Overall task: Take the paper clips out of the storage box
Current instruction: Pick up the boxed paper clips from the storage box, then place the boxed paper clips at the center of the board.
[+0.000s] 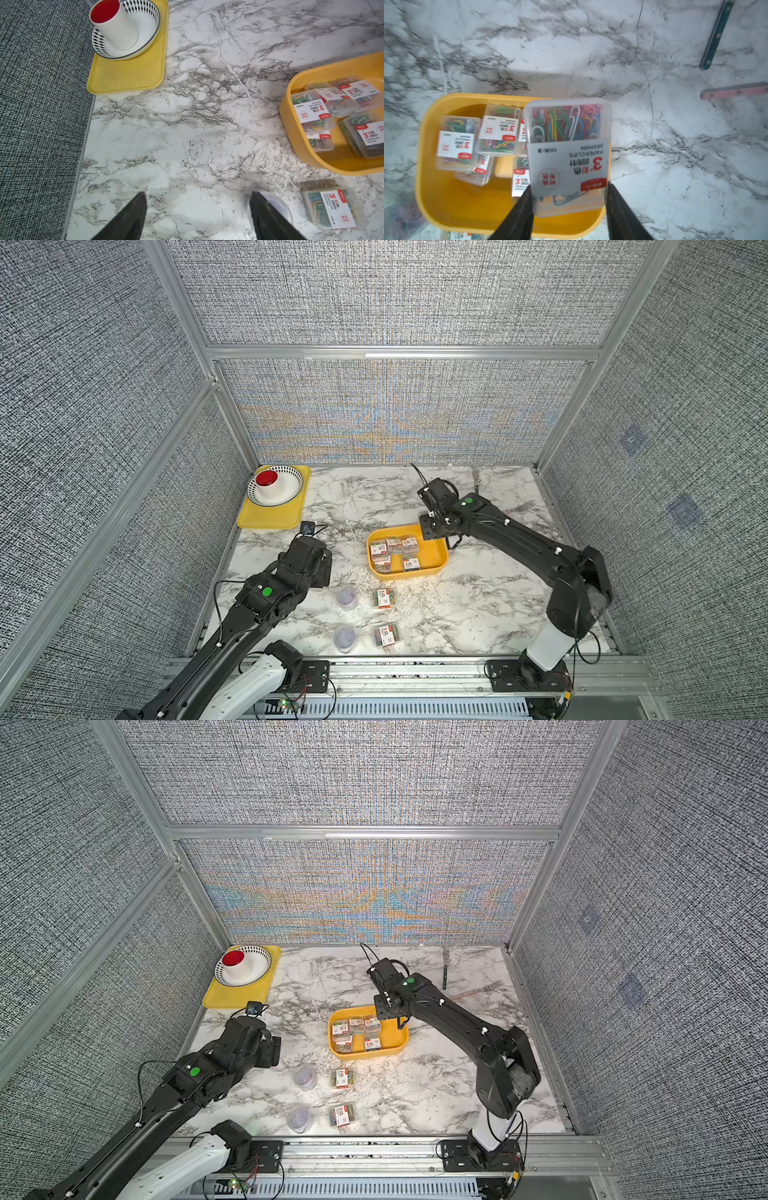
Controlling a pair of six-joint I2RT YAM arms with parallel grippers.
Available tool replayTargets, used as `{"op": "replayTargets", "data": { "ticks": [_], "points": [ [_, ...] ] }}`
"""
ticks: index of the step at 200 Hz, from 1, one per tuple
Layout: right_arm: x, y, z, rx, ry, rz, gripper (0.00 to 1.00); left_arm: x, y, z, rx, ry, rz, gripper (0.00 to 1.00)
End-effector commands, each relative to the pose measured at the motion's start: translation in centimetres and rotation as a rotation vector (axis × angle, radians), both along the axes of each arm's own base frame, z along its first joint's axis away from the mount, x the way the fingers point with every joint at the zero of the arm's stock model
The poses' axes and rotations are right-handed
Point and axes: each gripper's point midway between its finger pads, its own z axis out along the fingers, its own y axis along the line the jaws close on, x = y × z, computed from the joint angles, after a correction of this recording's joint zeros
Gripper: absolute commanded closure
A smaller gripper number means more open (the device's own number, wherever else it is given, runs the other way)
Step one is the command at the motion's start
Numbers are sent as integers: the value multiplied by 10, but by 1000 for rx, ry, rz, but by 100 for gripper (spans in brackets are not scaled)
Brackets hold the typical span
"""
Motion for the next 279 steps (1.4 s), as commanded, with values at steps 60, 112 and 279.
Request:
{"op": "replayTargets", "data": {
  "ticks": [60, 112, 279],
  "points": [
    [-75, 17, 63, 50, -192, 506, 62, 2, 0, 4, -9, -22, 3, 19],
    [-140, 28, 58, 19, -367, 905, 62, 2, 0, 5, -10, -25, 3, 19],
    [-166, 38, -105, -311, -110, 1203, 65, 3, -3, 1, -8, -10, -9, 19]
  ]
}}
